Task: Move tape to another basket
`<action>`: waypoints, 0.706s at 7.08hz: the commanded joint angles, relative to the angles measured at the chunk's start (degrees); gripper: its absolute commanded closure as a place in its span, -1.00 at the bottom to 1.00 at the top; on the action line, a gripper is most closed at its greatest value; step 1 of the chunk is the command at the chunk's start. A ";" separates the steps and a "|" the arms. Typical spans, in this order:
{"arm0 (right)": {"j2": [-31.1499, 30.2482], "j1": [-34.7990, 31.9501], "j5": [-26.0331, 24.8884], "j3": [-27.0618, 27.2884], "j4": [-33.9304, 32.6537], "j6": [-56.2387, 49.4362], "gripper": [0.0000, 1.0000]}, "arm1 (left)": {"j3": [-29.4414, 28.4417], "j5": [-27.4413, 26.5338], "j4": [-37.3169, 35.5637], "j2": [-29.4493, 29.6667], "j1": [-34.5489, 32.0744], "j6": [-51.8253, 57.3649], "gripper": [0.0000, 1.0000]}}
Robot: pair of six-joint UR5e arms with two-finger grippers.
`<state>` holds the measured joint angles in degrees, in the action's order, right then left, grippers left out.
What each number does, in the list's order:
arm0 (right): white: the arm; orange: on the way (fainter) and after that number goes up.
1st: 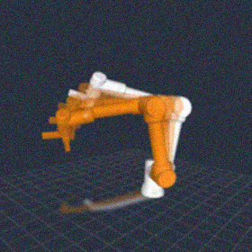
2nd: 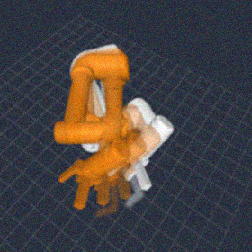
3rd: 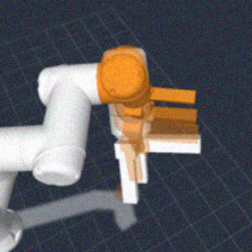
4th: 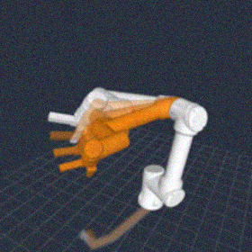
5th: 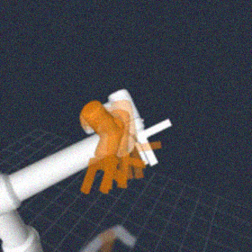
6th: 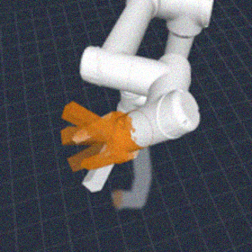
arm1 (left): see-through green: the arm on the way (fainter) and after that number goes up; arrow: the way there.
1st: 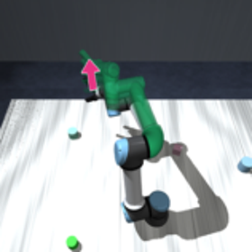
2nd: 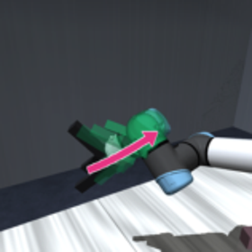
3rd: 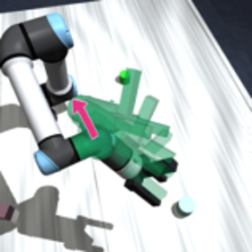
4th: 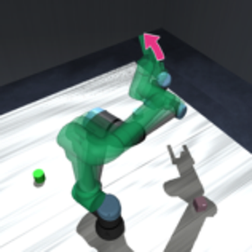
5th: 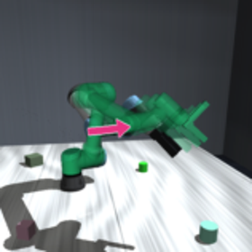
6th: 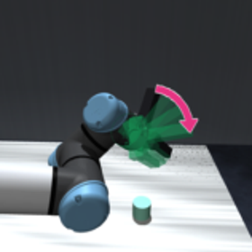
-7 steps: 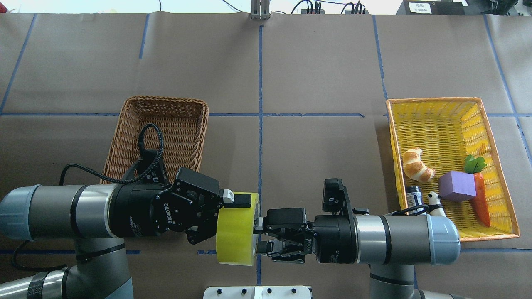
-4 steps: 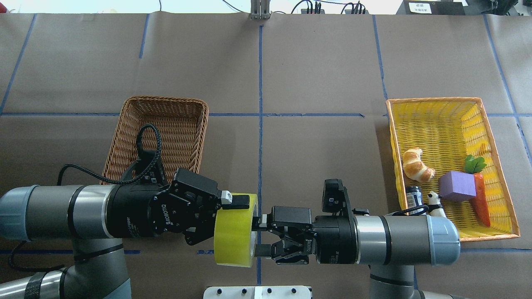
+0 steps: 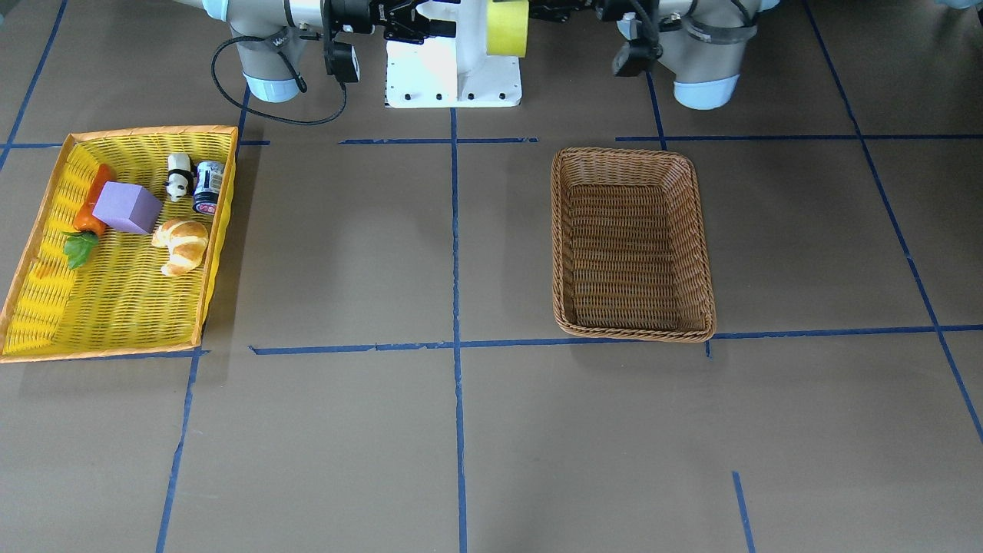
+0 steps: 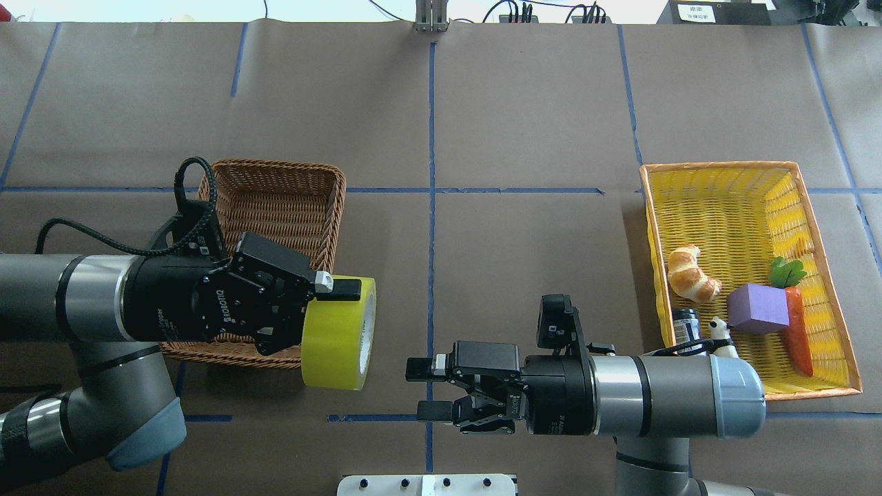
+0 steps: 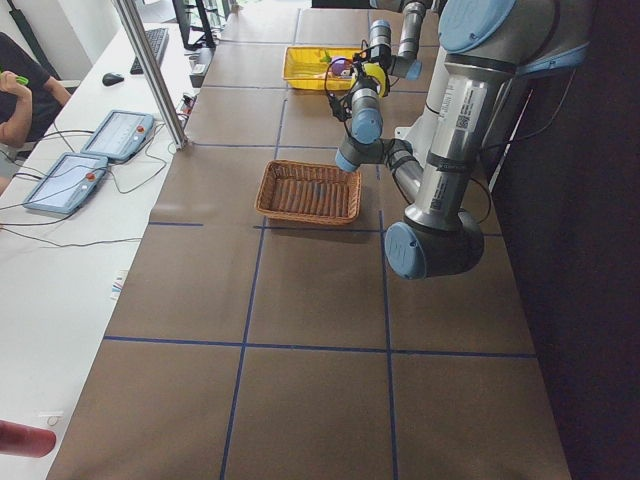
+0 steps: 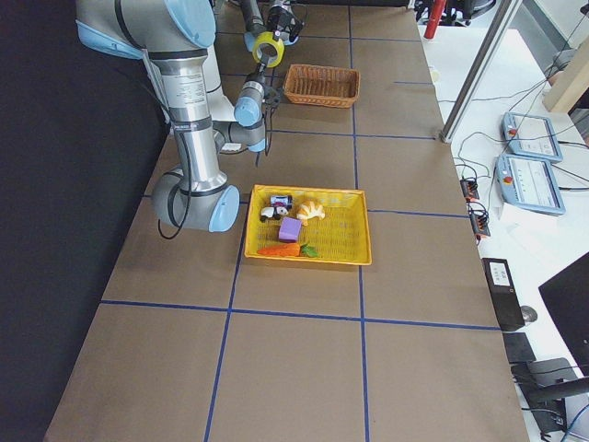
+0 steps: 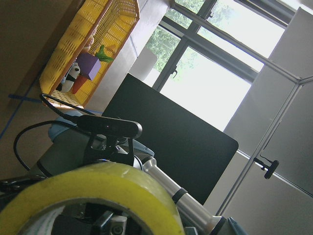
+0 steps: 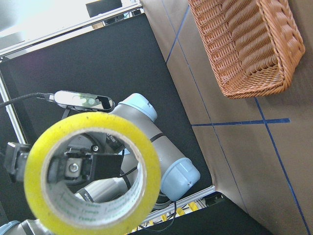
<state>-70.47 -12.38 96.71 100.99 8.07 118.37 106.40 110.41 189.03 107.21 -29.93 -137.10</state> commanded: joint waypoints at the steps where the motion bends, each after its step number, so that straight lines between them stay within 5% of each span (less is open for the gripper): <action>1: -0.46 -2.62 0.06 0.00 -1.03 -3.05 -1.00 | -0.58 5.92 -5.21 -1.21 -5.55 0.16 0.95; 3: -1.77 -12.61 6.42 0.70 -11.95 -7.33 -1.00 | -0.49 18.80 -16.87 -0.17 -13.53 1.82 0.95; 5: -1.69 -25.61 23.02 1.14 -29.78 -16.64 -1.00 | 0.29 22.39 -29.53 0.11 -15.76 13.03 0.95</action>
<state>-72.12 -30.72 110.99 101.88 -11.89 106.67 106.27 130.68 166.94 107.22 -44.14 -129.69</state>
